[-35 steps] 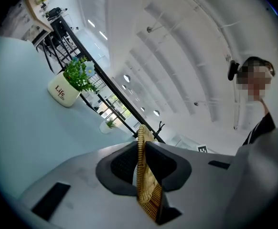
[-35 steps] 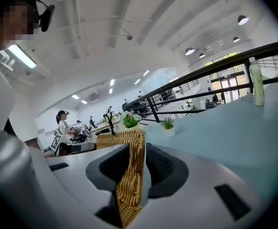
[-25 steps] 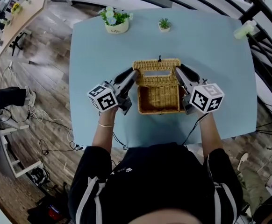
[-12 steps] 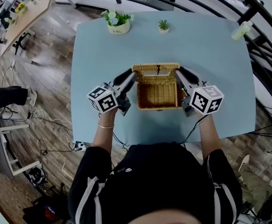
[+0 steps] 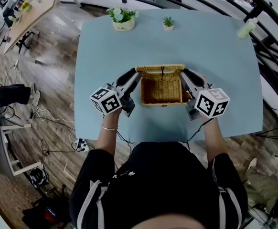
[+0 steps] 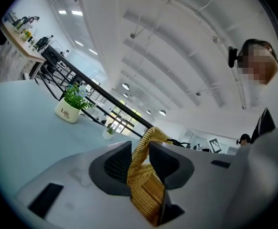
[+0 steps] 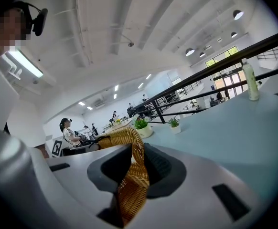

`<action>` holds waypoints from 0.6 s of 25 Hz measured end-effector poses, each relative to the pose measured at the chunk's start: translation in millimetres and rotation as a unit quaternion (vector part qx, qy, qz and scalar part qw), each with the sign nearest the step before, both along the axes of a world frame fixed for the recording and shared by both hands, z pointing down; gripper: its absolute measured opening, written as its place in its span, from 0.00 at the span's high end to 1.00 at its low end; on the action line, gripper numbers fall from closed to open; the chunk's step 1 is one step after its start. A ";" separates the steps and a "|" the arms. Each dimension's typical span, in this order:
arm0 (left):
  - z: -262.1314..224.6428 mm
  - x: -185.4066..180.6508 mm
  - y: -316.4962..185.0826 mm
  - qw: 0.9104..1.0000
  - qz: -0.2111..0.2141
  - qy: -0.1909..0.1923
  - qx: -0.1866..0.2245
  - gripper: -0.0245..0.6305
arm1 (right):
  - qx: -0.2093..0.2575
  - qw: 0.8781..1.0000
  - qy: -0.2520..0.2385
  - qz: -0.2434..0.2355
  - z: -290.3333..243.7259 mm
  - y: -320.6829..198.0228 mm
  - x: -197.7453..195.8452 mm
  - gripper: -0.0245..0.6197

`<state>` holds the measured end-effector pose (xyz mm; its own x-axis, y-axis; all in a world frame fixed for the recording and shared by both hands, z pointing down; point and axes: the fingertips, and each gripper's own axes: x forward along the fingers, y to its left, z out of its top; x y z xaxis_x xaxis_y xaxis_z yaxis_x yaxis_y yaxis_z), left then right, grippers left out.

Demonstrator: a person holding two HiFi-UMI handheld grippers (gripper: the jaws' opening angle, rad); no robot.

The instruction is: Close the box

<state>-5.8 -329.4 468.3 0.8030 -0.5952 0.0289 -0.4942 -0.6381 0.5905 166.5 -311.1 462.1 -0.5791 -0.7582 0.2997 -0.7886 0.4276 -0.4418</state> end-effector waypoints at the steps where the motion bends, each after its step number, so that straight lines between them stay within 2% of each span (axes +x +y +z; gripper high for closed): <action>1: 0.0 0.1 1.4 1.000 -0.004 0.000 0.000 0.82 | -0.001 1.000 0.002 -0.005 1.0 2.9 -1.2 0.84; 5: 0.1 -3.5 11.4 1.000 -0.008 0.000 -0.002 0.81 | -0.004 1.000 0.004 -0.019 3.4 16.7 -10.7 0.84; 15: 2.5 -3.9 27.9 1.000 -0.009 0.002 -0.012 0.80 | -0.004 1.000 0.008 -0.018 -0.3 29.5 -5.4 0.84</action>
